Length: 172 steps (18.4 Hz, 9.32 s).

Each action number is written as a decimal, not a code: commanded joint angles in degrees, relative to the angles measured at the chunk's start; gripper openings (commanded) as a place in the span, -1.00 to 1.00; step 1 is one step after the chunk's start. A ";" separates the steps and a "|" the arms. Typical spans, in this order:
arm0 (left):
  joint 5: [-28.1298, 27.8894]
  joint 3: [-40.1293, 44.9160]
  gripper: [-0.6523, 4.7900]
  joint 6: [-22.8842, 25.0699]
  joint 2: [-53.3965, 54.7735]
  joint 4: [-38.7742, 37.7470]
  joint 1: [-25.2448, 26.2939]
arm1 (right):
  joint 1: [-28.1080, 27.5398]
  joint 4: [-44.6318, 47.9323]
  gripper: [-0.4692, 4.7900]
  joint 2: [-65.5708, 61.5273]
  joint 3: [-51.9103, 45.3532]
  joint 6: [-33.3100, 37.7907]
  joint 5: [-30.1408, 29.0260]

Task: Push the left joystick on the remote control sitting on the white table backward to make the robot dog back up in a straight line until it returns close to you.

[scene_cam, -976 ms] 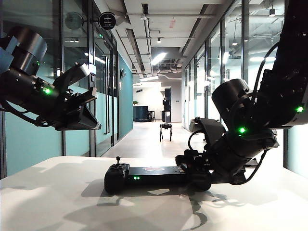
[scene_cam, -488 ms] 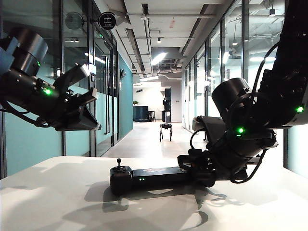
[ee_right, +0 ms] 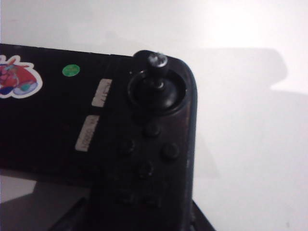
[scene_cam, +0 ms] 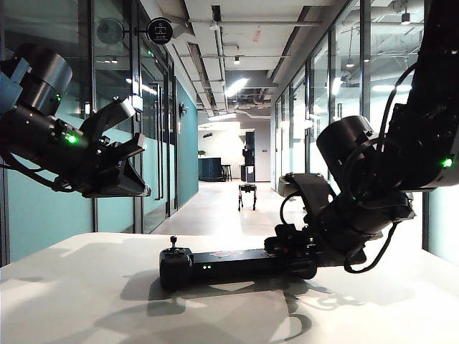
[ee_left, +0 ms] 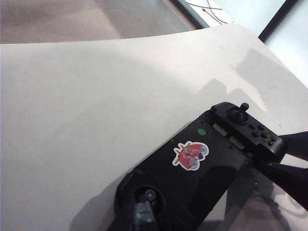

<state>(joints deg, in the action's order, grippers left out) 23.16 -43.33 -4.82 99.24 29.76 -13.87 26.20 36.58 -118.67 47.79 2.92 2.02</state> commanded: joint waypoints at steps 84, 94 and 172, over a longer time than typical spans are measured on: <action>24.11 -48.02 -0.78 19.91 41.11 -10.84 -1.66 | 0.17 5.46 -0.20 0.17 0.17 10.78 20.13; 29.88 -48.02 -0.78 21.42 41.11 -11.58 -1.31 | 0.17 5.49 -0.20 0.17 0.17 10.58 20.13; 33.46 -48.04 -0.78 24.39 41.11 -15.58 -0.96 | 0.15 5.49 -0.20 0.17 0.22 10.56 20.17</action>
<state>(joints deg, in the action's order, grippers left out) 55.11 -91.24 19.49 140.49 14.48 -14.55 26.28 39.13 -119.00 47.68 13.02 21.69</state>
